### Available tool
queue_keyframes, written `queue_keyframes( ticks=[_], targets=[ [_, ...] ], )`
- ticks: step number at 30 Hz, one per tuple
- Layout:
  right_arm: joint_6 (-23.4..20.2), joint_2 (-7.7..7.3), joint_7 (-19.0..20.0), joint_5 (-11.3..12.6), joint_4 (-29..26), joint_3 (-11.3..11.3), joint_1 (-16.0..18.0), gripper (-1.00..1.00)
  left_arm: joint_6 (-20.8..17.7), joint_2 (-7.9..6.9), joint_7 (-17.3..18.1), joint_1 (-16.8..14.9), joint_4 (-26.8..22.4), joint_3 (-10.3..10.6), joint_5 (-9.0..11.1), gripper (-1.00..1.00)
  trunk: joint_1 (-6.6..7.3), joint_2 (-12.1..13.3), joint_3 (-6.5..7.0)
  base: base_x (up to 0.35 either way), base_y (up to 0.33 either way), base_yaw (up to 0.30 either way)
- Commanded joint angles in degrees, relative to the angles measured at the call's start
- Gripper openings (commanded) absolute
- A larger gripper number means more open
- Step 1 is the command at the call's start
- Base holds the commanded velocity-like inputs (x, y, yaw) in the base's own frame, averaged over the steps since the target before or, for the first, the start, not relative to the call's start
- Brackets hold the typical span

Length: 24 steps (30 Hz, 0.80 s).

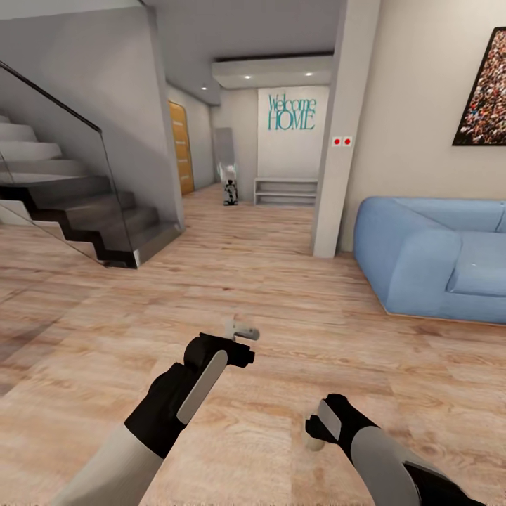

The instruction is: Place each of the two pumpkins and all three candles from the living room inside a cabinet in the living room (use any cabinet), then make sure every cabinet is closed, and position the cauldron so it is next to a table in the living room.

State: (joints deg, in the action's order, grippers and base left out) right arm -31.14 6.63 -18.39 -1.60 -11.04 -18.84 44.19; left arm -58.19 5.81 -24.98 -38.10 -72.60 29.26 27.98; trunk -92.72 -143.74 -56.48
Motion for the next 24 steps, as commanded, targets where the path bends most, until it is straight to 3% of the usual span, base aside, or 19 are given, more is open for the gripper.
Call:
queue_keyframes(
  ticks=[1,18,24],
  targets=[
    [-0.3,0.04,-0.2,-0.2,-0.1,-0.2,0.0,1.00,-0.1,-0.01,-0.6,0.0,0.0,0.1,0.6,1.00,-0.01,0.0,-0.29,0.000,0.000,0.000],
    [-0.2,0.05,-0.2,-0.2,0.0,0.5,0.0,1.00,-0.1,-0.01,-0.5,0.0,0.0,0.1,0.6,1.00,-0.45,-0.3,-4.05,0.000,0.000,0.000],
    [-0.2,0.11,-0.2,-0.1,0.0,0.5,0.0,1.00,0.0,-0.01,-0.4,0.0,0.1,0.1,0.6,1.00,-0.45,-0.3,-4.05,0.000,0.000,0.000]
  ],
)
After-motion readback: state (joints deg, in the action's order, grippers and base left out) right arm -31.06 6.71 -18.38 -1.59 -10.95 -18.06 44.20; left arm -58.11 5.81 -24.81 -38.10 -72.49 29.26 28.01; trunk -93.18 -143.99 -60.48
